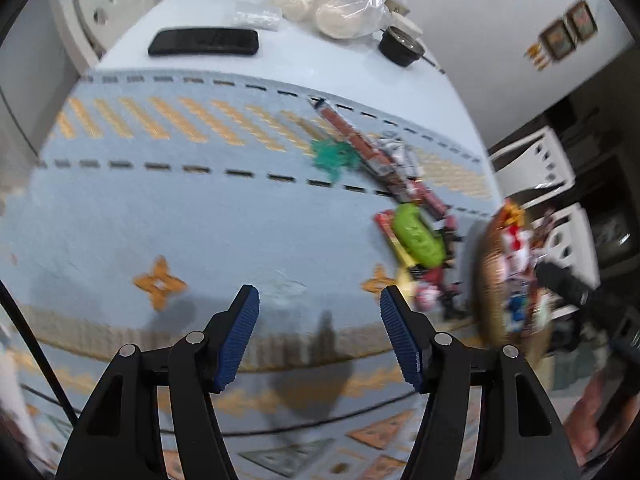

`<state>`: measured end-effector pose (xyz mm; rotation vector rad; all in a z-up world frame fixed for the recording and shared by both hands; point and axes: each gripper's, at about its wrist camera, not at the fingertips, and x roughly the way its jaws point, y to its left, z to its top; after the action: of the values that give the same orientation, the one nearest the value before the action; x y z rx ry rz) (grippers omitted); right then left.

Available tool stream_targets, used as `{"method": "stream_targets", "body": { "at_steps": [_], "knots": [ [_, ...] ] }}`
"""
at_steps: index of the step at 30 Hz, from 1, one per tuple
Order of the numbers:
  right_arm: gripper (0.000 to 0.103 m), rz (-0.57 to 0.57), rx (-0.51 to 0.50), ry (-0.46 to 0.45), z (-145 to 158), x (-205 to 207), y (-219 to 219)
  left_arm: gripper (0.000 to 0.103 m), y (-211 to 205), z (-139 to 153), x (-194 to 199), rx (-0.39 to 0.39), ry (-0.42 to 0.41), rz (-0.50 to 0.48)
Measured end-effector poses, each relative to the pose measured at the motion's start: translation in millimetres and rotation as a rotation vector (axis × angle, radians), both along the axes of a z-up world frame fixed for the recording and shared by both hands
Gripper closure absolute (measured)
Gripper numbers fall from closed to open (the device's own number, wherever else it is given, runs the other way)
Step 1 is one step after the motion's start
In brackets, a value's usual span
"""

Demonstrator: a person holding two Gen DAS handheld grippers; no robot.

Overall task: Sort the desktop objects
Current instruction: 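Grasp the green translucent figure with the left gripper while the right grasps a snack stick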

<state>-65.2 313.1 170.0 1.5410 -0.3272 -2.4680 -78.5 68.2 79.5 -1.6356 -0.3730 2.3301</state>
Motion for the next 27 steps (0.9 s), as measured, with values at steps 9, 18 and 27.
{"method": "stream_targets", "body": {
  "at_steps": [9,18,27],
  "knots": [
    [0.050,-0.010,0.076,-0.171,-51,-88,-26,0.042,7,-26,-55,-0.028,0.012,-0.066],
    [0.050,0.156,0.352,-0.123,-93,-142,-67,0.042,13,-57,-105,0.004,-0.008,-0.132],
    [0.077,0.177,0.502,-0.050,-109,-154,-78,0.042,10,-60,-127,0.023,0.019,-0.165]
  ]
}}
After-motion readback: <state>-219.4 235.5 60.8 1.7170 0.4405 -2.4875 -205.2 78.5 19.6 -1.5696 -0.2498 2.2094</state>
